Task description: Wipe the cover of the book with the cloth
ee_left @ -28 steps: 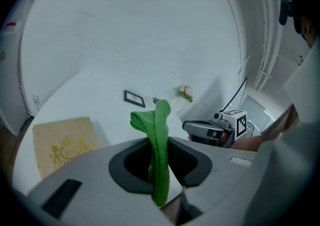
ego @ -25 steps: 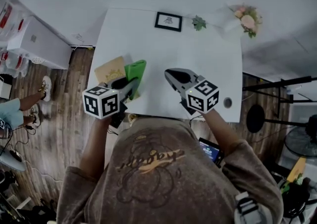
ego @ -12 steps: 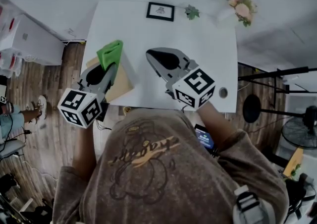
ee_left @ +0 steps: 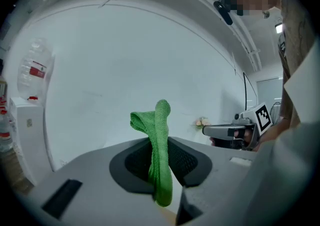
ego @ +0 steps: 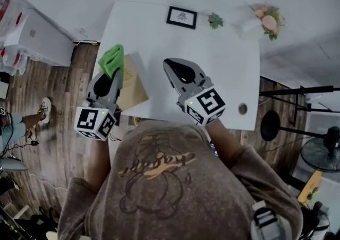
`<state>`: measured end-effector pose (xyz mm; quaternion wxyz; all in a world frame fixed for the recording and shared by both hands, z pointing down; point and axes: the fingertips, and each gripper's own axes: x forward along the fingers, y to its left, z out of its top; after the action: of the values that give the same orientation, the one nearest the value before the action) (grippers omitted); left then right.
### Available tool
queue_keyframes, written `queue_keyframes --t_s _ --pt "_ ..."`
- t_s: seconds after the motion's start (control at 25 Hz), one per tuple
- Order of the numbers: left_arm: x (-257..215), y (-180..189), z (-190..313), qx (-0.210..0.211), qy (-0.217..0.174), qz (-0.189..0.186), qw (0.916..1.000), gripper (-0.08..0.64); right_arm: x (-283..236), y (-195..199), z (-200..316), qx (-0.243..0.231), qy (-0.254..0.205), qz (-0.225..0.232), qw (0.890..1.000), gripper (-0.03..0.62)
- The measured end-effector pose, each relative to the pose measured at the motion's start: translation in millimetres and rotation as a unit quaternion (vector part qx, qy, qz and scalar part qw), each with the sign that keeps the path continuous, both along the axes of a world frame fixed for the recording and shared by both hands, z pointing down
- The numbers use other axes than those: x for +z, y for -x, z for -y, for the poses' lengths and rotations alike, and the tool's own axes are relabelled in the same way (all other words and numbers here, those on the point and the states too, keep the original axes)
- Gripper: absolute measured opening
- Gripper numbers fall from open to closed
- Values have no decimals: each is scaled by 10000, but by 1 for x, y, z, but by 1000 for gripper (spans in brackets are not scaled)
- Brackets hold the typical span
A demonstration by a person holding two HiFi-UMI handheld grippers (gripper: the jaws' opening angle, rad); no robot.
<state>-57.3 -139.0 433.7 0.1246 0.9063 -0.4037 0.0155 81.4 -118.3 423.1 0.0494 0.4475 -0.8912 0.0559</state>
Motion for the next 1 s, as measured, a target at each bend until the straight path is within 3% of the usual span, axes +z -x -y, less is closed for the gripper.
queue_keyframes --t_s 0.56,1.0 --pt "12 14 1 -322 -36 -38 9995 69 31 20 8 251 209 266 9991 2" --pt "16 19 4 -518 -47 7 9986 69 36 12 15 361 289 329 9984 2"
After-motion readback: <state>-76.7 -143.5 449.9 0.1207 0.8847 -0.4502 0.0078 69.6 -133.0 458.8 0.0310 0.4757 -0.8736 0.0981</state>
